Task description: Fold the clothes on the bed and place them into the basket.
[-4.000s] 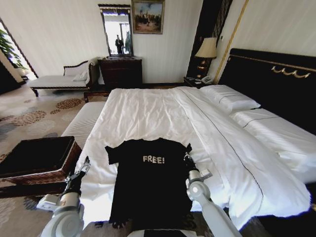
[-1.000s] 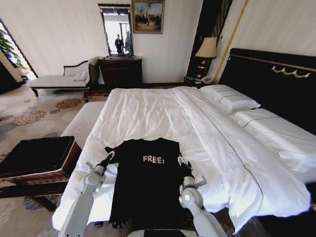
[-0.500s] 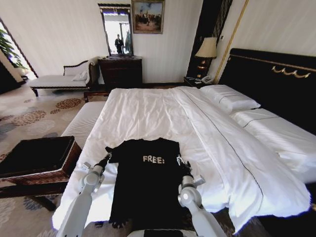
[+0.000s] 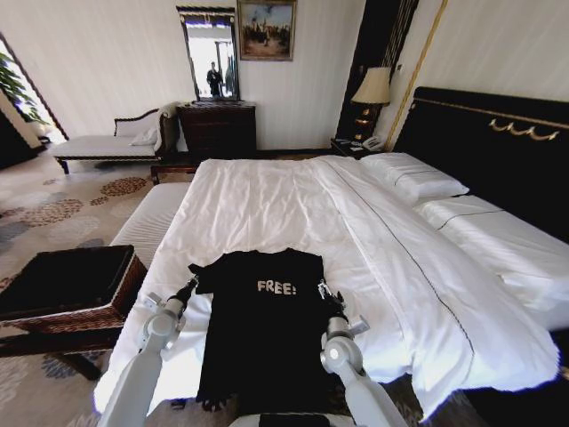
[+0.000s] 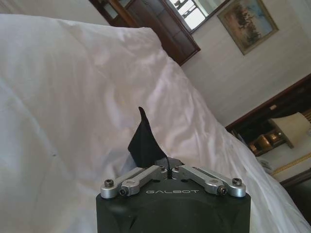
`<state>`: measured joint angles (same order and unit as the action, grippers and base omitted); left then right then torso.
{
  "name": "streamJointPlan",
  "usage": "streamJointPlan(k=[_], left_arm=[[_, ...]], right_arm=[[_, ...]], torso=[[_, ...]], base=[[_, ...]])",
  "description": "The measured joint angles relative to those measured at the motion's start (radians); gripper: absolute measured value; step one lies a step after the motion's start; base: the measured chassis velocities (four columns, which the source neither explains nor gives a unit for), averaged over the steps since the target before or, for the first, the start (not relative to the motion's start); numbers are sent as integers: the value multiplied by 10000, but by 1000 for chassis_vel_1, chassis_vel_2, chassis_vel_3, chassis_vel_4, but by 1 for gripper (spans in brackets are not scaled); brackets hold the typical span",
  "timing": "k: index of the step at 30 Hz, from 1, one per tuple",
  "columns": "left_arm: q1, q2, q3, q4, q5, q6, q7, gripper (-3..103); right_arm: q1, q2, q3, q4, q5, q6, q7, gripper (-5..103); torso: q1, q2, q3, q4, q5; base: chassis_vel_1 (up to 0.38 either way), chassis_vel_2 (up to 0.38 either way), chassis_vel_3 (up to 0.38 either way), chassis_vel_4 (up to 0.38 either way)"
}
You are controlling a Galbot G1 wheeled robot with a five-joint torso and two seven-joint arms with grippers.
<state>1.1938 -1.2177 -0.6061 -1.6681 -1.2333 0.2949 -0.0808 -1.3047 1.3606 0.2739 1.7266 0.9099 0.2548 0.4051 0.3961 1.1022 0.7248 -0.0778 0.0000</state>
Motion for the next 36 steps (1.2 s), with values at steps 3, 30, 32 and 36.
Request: streamJointPlan(k=[3,30,32,36], left_arm=[[35,134,198,-284,143,-37,152,0],[-618,194,2647,-29,1190,-302,783,0],[-685,170,2745,58,1184,-319,810,0],[-752,48,2986,179,1185,-341,849,0]], right_arm=[[-4,-24,13,-16,3,0,11,100],[-29,32,193,-184,-159,29,10,100],[-29,46,207,-213,-203,30,10,100],[-45,64,244,-250,-286,35,11,100]], torso=[[0,1,0,0,0],[0,1,0,-1,0],[0,0,1,-1,1],[0,1,0,-1,0]], base=[[0,0,0,0],[0,0,0,0],[0,0,0,0],[0,0,0,0]])
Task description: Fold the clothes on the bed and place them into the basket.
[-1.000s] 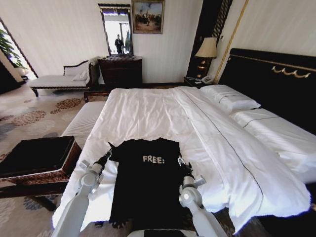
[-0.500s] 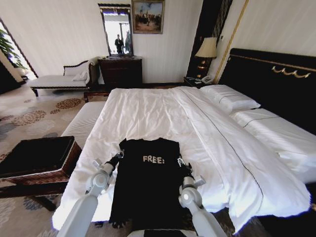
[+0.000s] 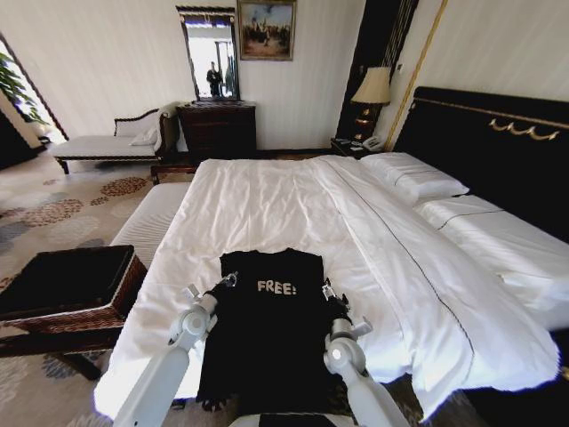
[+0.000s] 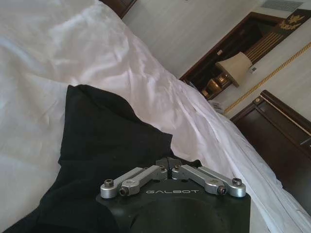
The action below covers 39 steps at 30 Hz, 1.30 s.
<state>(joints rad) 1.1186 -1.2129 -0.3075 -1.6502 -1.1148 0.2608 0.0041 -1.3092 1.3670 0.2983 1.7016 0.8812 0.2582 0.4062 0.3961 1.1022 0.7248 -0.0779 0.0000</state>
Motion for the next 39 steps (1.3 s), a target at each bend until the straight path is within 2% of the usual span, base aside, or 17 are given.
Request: streamJointPlan(k=[8,10,13,14,16,17,21,23,27,28,30,31,32,33,36,38,39], left_arm=[[-17,-175,308,53,250,-19,-43,0],[22,-204,334,55,382,-16,-138,-3],[262,-249,204,-135,520,68,-287,13],[262,-249,204,-135,520,68,-287,13],[599,-207,6,-511,540,183,-373,24],[599,-207,6,-511,540,183,-373,24],[1575,-160,-645,-1644,516,255,-437,45],[1854,-244,-888,-1904,480,233,-437,45],[2861,-529,-1940,-2309,703,12,-600,67],[2861,-529,-1940,-2309,703,12,-600,67],[3326,-527,-2562,-2456,1193,-17,-802,78],[3543,-478,-2810,-2653,1350,36,-833,78],[3749,-434,-3049,-2903,1524,87,-835,84],[3749,-434,-3049,-2903,1524,87,-835,84],[4191,-378,-3684,-3327,2301,123,-835,97],[4315,-377,-4013,-3328,2547,140,-1010,99],[4315,-377,-4013,-3328,2547,140,-1010,99]], right_arm=[[-22,-35,30,-10,-190,7,4,100],[-32,-85,-3,4,-222,13,4,100],[14,-201,-54,-22,-255,34,-27,100],[14,-201,-54,-22,-255,34,-27,100],[147,-299,-99,-123,-234,57,-99,100],[147,-299,-99,-123,-234,57,-99,100],[551,-634,-199,-579,-197,188,-671,100],[629,-733,-231,-666,-152,202,-832,100],[1222,-1342,-539,-1113,405,80,-1318,100],[1222,-1342,-539,-1113,405,80,-1318,100],[1697,-1860,-689,-1659,820,-241,-1927,100],[1938,-2211,-753,-1969,1070,-410,-2370,100],[2151,-2470,-823,-2248,1289,-517,-2756,100],[2151,-2470,-823,-2248,1289,-517,-2756,100],[2734,-2960,-1031,-2958,1882,-738,-3683,100],[3067,-3066,-1170,-3360,2302,-876,-4157,100],[3067,-3066,-1170,-3360,2302,-876,-4157,100]], torso=[[1,0,0,0,0],[0,-1,0,0,0],[0,0,0,-1,-1],[0,0,0,-1,-1],[1,-1,0,-1,-1],[1,-1,0,-1,-1],[0,0,0,2,-1],[1,0,0,2,0],[0,2,-1,1,1],[0,2,-1,1,1],[0,1,0,3,-2],[0,1,0,2,-3],[0,1,0,1,-2],[0,1,0,1,-2],[0,1,0,-1,2],[0,1,0,-1,1],[0,1,0,-1,1]], base=[[0,0,0,0],[0,0,0,0],[0,0,0,0],[0,0,0,0],[0,0,0,0],[0,0,0,0],[0,0,0,0],[0,0,0,0],[0,0,0,0],[0,0,0,0],[0,0,0,0],[0,0,0,0],[0,0,0,0],[0,0,0,0],[0,0,0,0],[0,0,0,0],[0,0,0,0]])
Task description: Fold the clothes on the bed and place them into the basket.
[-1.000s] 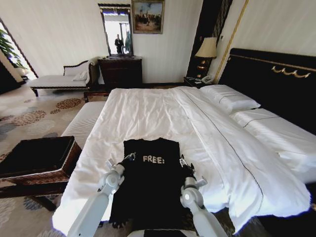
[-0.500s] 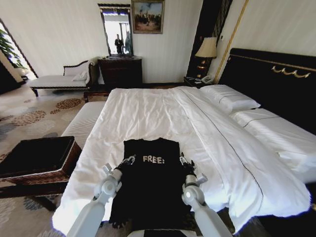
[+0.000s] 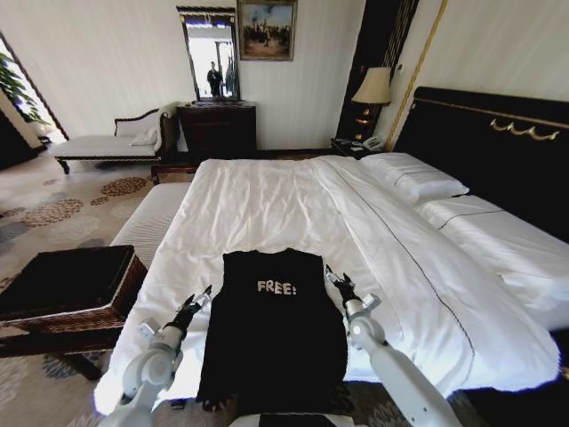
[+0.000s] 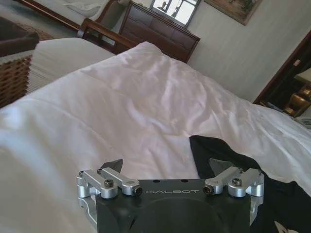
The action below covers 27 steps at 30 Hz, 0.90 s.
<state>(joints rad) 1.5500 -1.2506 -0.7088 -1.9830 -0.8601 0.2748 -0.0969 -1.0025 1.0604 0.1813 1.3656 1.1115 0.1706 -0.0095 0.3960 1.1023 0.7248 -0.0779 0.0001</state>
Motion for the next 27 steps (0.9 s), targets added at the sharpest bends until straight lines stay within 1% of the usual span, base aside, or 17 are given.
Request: streamJointPlan(k=[1,4,8,11,12,15,19,22,27], left_arm=[[23,-32,-169,75,21,11,-152,100],[16,-181,-505,319,-11,29,-460,100],[20,-343,-730,360,-121,32,-570,100],[47,-430,-785,331,-148,46,-608,100],[91,-508,-796,247,-152,70,-639,100],[174,-619,-773,-7,-162,101,-690,100],[219,-667,-729,-295,-192,164,-758,100],[223,-671,-679,-482,-234,263,-839,100],[174,-592,-520,-567,-252,337,-933,100]], right_arm=[[211,-7,-98,-251,209,-40,-319,100],[593,24,-322,-704,514,-52,-858,100],[929,142,-588,-1177,703,-71,-1147,100],[1094,263,-711,-1414,913,-90,-1159,100],[1248,410,-786,-1539,1232,-108,-1067,100],[1612,736,-854,-1793,1516,-126,-696,100],[2006,922,-971,-2223,1530,-111,-581,100],[2288,1098,-1028,-2638,1501,-111,-744,100],[2569,1342,-1111,-3014,1411,-140,-761,100]], torso=[[0,0,-1,1,0],[1,0,0,2,-4],[1,0,0,0,-2],[1,0,0,-1,-2],[1,-1,0,0,-4],[0,0,0,3,-1],[1,-1,0,2,-2],[0,0,0,0,-2],[1,-3,1,1,-3]], base=[[0,0,0,0],[0,0,0,0],[0,0,0,0],[0,0,0,0],[0,0,0,0],[0,0,0,0],[0,0,0,0],[0,0,0,0],[0,0,0,0]])
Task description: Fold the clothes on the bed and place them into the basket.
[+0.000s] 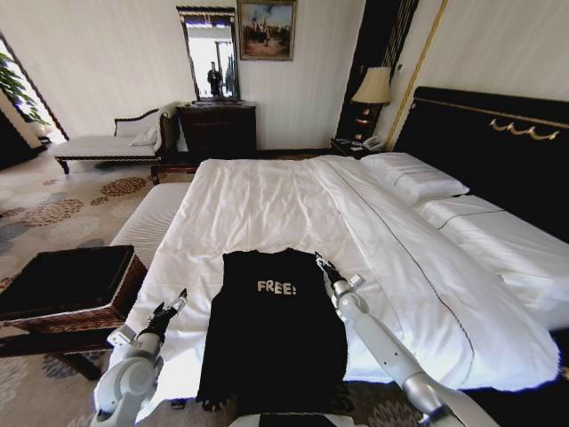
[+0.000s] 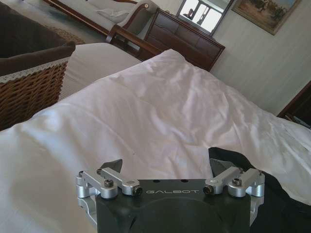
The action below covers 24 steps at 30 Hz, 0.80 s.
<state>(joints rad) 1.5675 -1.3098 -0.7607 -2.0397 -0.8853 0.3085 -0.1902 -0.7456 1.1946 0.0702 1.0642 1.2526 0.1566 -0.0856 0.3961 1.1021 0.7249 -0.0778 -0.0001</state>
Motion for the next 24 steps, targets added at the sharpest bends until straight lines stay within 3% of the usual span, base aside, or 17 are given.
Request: streamJointPlan(k=[3,7,9,12,14,15,17,18,22,24], left_arm=[[-50,-39,59,-1,-11,26,-65,100],[-61,-150,165,-2,-21,35,-116,100],[-54,-211,203,-2,-15,35,-126,100],[-48,-215,207,-2,-12,43,-190,100],[-42,-184,193,-2,-19,79,-279,100],[-38,-164,179,-2,-31,86,-301,100],[-21,-105,145,-4,-77,105,-343,100],[-21,-105,145,-4,-77,105,-343,100],[-35,-37,137,39,-100,113,-376,100],[-62,-25,140,70,-103,114,-384,100]], right_arm=[[58,53,-39,-26,-77,-4,93,103],[107,81,-55,-31,-138,-4,271,94],[98,47,-61,-21,-159,-4,378,84],[37,-3,-57,43,-186,-8,395,79],[-13,-32,-31,92,-186,-43,387,68],[-30,-37,-24,99,-192,-50,380,68],[-52,-33,-17,92,-257,-64,367,57],[-52,-33,-17,92,-257,-64,367,57],[-52,7,-29,45,-384,-68,368,36],[-50,18,-32,32,-418,-68,369,36]], torso=[[0,0,0,-1,1],[0,0,0,0,1],[0,0,0,0,1],[0,0,0,-1,1],[0,0,0,-1,1],[0,0,0,-1,1],[0,0,0,0,1],[0,0,0,0,1],[0,0,0,0,1],[0,0,0,0,1]], base=[[0,0,0,0],[0,0,0,0],[0,0,0,0],[0,0,0,0],[0,0,0,0],[0,0,0,0],[0,0,0,0],[0,0,0,0],[0,0,0,0],[0,0,0,0]])
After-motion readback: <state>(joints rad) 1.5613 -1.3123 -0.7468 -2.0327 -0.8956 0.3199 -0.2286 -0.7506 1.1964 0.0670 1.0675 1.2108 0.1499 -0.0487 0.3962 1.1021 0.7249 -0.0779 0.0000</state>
